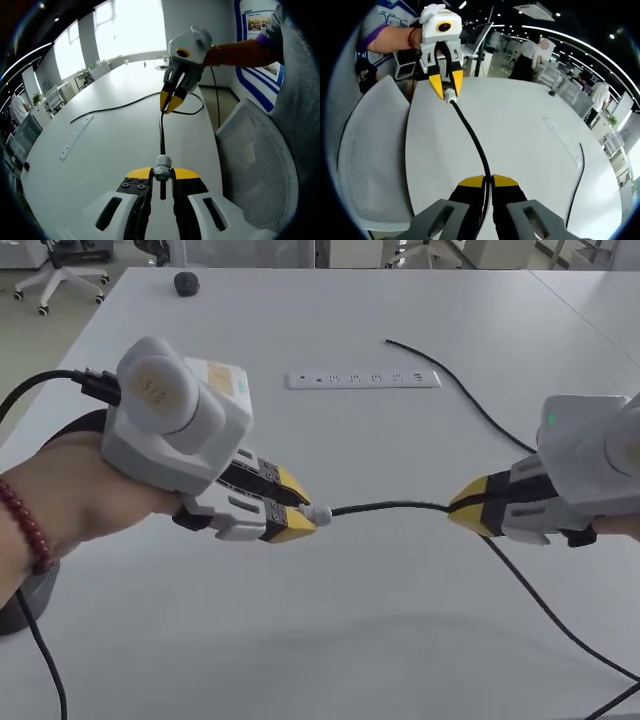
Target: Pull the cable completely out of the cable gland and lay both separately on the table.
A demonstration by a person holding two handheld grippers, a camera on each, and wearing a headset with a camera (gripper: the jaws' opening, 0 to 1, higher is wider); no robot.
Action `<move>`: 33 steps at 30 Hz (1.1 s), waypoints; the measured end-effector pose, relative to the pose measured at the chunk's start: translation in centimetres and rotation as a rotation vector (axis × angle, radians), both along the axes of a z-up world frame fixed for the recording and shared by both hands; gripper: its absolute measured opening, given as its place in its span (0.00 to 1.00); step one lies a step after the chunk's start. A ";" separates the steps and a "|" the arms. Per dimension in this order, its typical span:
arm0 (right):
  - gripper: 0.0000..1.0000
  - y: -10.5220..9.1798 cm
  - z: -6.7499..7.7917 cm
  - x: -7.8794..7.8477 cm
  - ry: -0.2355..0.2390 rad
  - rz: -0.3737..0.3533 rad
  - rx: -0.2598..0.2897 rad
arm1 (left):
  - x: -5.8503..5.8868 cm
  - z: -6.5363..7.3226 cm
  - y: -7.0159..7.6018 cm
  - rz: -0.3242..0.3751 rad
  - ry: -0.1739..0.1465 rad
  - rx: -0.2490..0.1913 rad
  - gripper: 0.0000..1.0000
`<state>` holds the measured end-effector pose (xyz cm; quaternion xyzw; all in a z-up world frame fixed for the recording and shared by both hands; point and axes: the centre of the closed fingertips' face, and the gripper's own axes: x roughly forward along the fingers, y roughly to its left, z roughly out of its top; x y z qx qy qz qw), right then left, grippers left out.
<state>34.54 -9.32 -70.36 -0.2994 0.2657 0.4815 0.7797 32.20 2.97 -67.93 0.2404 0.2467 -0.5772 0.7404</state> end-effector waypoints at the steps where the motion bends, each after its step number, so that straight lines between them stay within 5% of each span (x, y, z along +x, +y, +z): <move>1: 0.00 -0.2 -0.1 0.2 0.002 -0.010 0.000 | 0.0 0.0 0.0 0.000 0.000 0.000 0.15; 33: 0.00 -3.1 -0.5 2.1 -0.004 -0.124 0.000 | 0.7 -0.7 0.9 0.041 0.009 0.006 0.15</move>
